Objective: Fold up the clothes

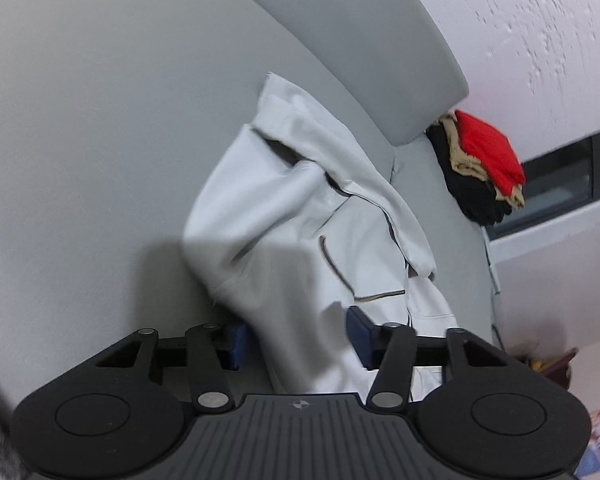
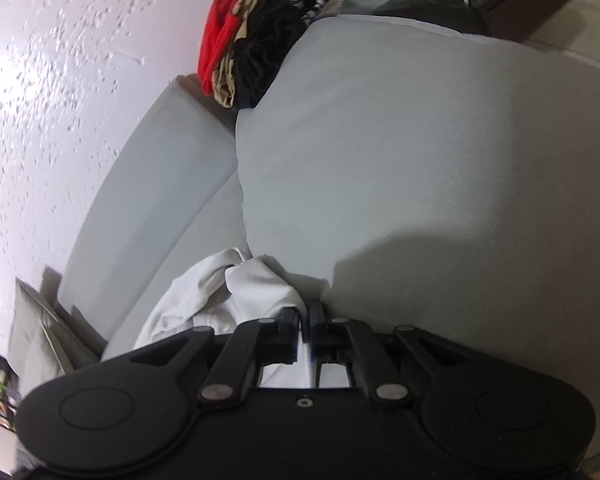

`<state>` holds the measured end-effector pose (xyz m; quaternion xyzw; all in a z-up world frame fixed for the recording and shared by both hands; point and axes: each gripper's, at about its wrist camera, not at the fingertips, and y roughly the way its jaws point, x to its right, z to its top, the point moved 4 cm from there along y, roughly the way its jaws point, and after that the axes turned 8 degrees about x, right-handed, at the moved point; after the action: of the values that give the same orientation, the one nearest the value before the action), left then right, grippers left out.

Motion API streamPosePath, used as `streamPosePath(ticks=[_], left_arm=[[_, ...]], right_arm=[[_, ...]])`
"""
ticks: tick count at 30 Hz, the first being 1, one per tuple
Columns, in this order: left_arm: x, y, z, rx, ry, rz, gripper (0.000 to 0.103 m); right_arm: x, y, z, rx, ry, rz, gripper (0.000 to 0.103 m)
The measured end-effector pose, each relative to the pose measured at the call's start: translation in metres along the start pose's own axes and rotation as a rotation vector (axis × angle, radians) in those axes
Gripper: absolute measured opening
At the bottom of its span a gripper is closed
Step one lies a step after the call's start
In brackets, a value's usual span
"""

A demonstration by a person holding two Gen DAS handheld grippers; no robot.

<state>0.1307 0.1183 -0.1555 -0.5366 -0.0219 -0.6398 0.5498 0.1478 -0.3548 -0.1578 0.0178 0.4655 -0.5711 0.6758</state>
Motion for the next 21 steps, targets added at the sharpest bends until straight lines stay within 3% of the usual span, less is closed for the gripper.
streamPosePath(ticks=[2, 3, 5, 8, 13, 15, 17, 19, 21], left_arm=[[0.000, 0.005, 0.001, 0.001, 0.007, 0.025, 0.008], [0.000, 0.004, 0.002, 0.009, 0.008, 0.041, 0.001], [0.004, -0.005, 0.004, 0.048, 0.027, 0.074, 0.001], [0.019, -0.036, 0.013, 0.148, 0.100, 0.092, 0.001], [0.057, -0.108, 0.056, 0.318, 0.132, 0.048, 0.001], [0.083, -0.130, 0.083, 0.363, 0.185, 0.054, 0.001], [0.112, -0.145, 0.110, 0.370, 0.231, 0.105, 0.001], [0.141, -0.158, 0.137, 0.369, 0.274, 0.165, 0.001], [0.171, -0.196, 0.151, 0.450, 0.289, 0.093, 0.001]], right_arm=[[-0.012, 0.004, 0.001, -0.001, -0.081, -0.018, 0.014], [-0.018, 0.007, 0.002, 0.001, -0.135, -0.043, 0.014], [-0.030, 0.011, 0.003, 0.004, -0.233, -0.110, 0.002], [-0.045, -0.002, 0.008, 0.039, -0.231, -0.134, 0.002], [-0.054, -0.025, 0.027, -0.009, 0.100, -0.022, 0.002], [-0.076, -0.026, 0.034, -0.083, 0.092, -0.002, 0.002], [-0.111, -0.024, 0.042, -0.141, 0.011, 0.014, 0.002], [-0.142, -0.039, 0.062, -0.105, 0.053, 0.104, 0.002], [-0.174, -0.055, 0.084, -0.060, 0.107, 0.200, 0.002]])
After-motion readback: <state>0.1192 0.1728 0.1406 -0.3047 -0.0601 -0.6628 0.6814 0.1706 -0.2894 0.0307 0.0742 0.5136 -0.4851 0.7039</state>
